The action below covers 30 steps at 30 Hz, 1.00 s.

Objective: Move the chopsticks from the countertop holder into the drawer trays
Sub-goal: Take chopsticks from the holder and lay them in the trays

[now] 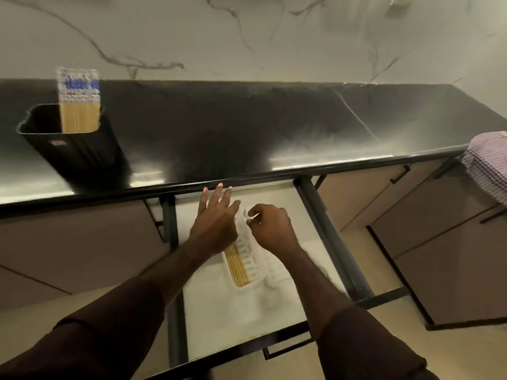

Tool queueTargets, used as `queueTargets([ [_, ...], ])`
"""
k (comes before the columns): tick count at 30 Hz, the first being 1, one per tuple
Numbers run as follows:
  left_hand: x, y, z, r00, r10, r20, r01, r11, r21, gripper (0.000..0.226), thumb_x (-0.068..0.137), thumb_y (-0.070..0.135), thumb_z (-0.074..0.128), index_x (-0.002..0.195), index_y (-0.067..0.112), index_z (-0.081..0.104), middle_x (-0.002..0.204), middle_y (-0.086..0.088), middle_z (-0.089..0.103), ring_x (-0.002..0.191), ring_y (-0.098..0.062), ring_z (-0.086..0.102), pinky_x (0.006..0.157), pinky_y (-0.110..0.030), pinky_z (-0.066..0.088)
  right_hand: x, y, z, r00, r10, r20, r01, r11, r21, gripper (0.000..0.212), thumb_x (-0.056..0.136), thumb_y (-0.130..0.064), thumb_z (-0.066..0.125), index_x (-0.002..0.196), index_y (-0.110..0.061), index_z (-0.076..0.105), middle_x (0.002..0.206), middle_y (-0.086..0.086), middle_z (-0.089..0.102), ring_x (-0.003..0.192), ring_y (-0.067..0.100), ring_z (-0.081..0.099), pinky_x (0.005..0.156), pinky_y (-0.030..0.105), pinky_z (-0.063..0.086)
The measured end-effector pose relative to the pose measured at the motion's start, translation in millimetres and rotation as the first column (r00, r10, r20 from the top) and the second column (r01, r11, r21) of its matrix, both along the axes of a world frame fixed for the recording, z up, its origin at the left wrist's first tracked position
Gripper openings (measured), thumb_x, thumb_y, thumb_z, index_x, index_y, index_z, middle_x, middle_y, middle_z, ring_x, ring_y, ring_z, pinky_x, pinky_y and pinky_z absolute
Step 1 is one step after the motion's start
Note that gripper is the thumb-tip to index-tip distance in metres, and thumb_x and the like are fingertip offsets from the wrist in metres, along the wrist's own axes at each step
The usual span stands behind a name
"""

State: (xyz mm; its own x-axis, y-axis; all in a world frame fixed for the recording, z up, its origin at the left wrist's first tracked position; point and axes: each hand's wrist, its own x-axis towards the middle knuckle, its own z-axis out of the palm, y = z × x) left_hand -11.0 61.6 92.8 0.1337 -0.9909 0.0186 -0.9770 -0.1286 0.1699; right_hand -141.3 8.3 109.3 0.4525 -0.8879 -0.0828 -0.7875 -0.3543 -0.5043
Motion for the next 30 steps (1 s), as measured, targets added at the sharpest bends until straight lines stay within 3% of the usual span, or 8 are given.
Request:
queueTargets([
  [4, 11.2, 23.1, 40.7, 0.994, 0.102, -0.047, -0.108, 0.986, -0.124, 0.064, 0.095, 0.022, 0.05, 0.152, 0.019, 0.021, 0.163, -0.008, 0.006, 0.15, -0.024, -0.006, 0.12, -0.048, -0.008, 9.8, 18.4, 38.5, 0.987, 0.028, 0.16, -0.013, 0.996, -0.093, 0.024, 0.093, -0.023, 0.063, 0.115, -0.015, 0.069, 0.111, 0.0, 0.072, 0.102, 0.018, 0.065, 0.092, 0.033, 0.052],
  [7, 30.9, 38.8, 69.6, 0.982, 0.137, -0.132, -0.17, 0.946, -0.277, 0.066, 0.093, 0.013, 0.052, 0.152, 0.017, 0.022, 0.162, -0.011, 0.008, 0.15, -0.027, -0.002, 0.121, -0.046, -0.002, 25.9, 30.5, 66.0, 0.962, 0.092, 0.256, -0.052, 0.986, -0.158, 0.021, 0.093, -0.022, 0.063, 0.111, -0.015, 0.07, 0.104, 0.0, 0.073, 0.093, 0.014, 0.067, 0.087, 0.032, 0.055],
  [10, 56.9, 52.2, 95.8, 0.956, 0.137, -0.258, -0.234, 0.888, -0.396, 0.066, 0.092, 0.007, 0.052, 0.151, 0.013, 0.025, 0.162, -0.014, 0.009, 0.15, -0.03, 0.002, 0.12, -0.048, 0.011, 51.0, 35.4, 87.0, 0.945, 0.126, 0.301, -0.07, 0.979, -0.191, 0.019, 0.093, -0.024, 0.062, 0.108, -0.017, 0.07, 0.1, -0.002, 0.073, 0.09, 0.012, 0.066, 0.086, 0.033, 0.056],
  [14, 104.2, 74.1, 119.3, 0.93, 0.13, -0.345, -0.3, 0.81, -0.503, 0.069, 0.09, 0.005, 0.056, 0.151, 0.015, 0.026, 0.162, -0.01, 0.008, 0.15, -0.026, 0.005, 0.117, -0.037, 0.014, 98.7, 44.8, 108.8, 0.93, 0.182, 0.32, -0.101, 0.962, -0.255, 0.019, 0.093, -0.026, 0.063, 0.108, -0.018, 0.07, 0.101, -0.004, 0.074, 0.092, 0.01, 0.066, 0.088, 0.032, 0.054],
  [17, 153.4, 94.0, 127.9, 0.916, 0.137, -0.377, -0.335, 0.777, -0.533, 0.069, 0.089, 0.004, 0.058, 0.151, 0.015, 0.027, 0.162, -0.01, 0.012, 0.15, -0.026, 0.008, 0.117, -0.032, 0.012, 150.8, 57.7, 121.6, 0.906, 0.231, 0.354, -0.123, 0.945, -0.302, 0.02, 0.091, -0.029, 0.065, 0.106, -0.018, 0.072, 0.098, -0.005, 0.074, 0.088, 0.007, 0.067, 0.086, 0.027, 0.054],
  [24, 284.5, 134.2, 140.6, 0.914, 0.119, -0.388, -0.328, 0.779, -0.534, 0.068, 0.088, 0.0, 0.055, 0.15, 0.011, 0.03, 0.16, -0.013, 0.018, 0.149, -0.026, 0.01, 0.118, -0.037, 0.018, 289.9, 88.9, 134.5, 0.87, 0.278, 0.407, -0.157, 0.939, -0.305, 0.022, 0.092, -0.025, 0.066, 0.11, -0.014, 0.07, 0.102, -0.001, 0.074, 0.085, -0.001, 0.062, 0.074, 0.005, 0.045],
  [30, 374.1, 133.7, 143.5, 0.917, 0.121, -0.381, -0.31, 0.817, -0.486, 0.067, 0.089, 0.004, 0.056, 0.15, 0.012, 0.028, 0.161, -0.012, 0.014, 0.149, -0.027, 0.011, 0.119, -0.044, 0.023, 368.0, 94.6, 132.7, 0.873, 0.231, 0.43, -0.124, 0.957, -0.262, 0.027, 0.091, -0.025, 0.067, 0.115, -0.014, 0.068, 0.108, 0.001, 0.073, 0.092, 0.006, 0.068, 0.084, 0.022, 0.056],
])
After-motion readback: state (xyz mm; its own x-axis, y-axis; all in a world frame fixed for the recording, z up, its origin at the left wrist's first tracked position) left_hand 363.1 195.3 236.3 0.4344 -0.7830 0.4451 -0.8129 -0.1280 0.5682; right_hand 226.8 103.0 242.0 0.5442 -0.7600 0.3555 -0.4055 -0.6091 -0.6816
